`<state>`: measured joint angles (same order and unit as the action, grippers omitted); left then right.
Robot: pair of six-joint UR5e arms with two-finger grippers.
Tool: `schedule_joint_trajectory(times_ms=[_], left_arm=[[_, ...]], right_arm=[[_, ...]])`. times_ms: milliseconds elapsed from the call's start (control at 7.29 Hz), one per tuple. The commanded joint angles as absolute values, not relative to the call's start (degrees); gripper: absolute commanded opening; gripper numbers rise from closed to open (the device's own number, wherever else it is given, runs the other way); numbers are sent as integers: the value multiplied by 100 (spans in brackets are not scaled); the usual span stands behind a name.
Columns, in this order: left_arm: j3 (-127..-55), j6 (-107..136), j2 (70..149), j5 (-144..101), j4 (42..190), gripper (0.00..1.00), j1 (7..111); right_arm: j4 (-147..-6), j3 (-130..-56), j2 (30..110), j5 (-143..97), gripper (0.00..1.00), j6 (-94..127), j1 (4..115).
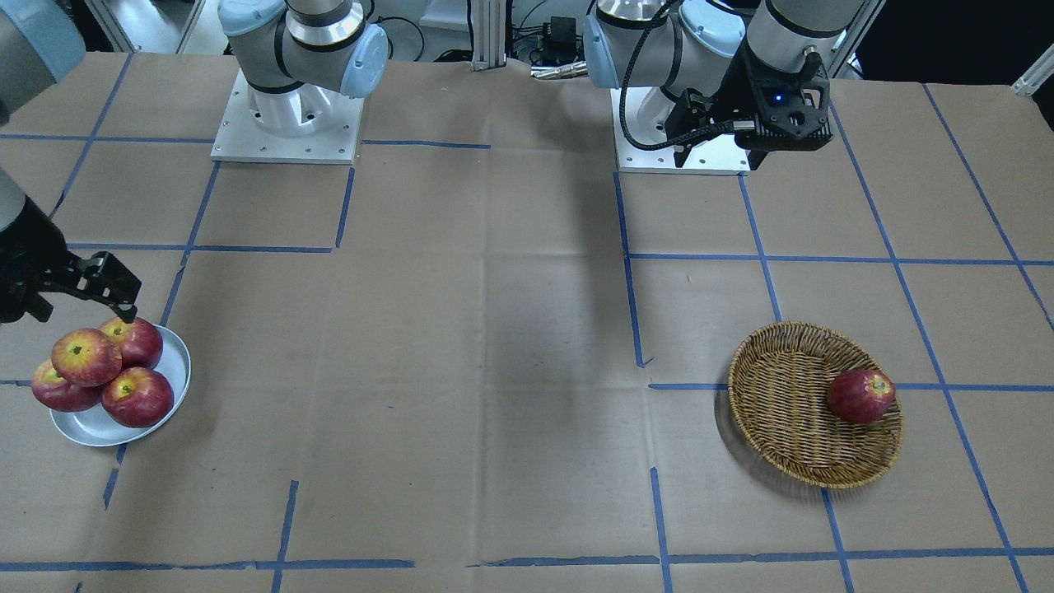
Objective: Transfer apple from basket to plate
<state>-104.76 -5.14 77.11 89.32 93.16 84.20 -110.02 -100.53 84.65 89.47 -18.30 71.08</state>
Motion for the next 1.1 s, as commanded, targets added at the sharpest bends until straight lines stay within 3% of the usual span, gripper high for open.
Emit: schedule_joint_trajectory(times_ms=[0,274,960], left_arm=[[-10477,-510,7708,8930,9316,99,8420],[-10477,-510,7717,8938,9316,99,8420],[-10477,-510,7717,8930,9316,99,8420]], right_arm=[[-10216,-10002,9103,8991,100,-717,7915],[-9993,-9976,9420,9026,100,-153,8558],[-9923,-9958,9466,9018,100,-70,8974]])
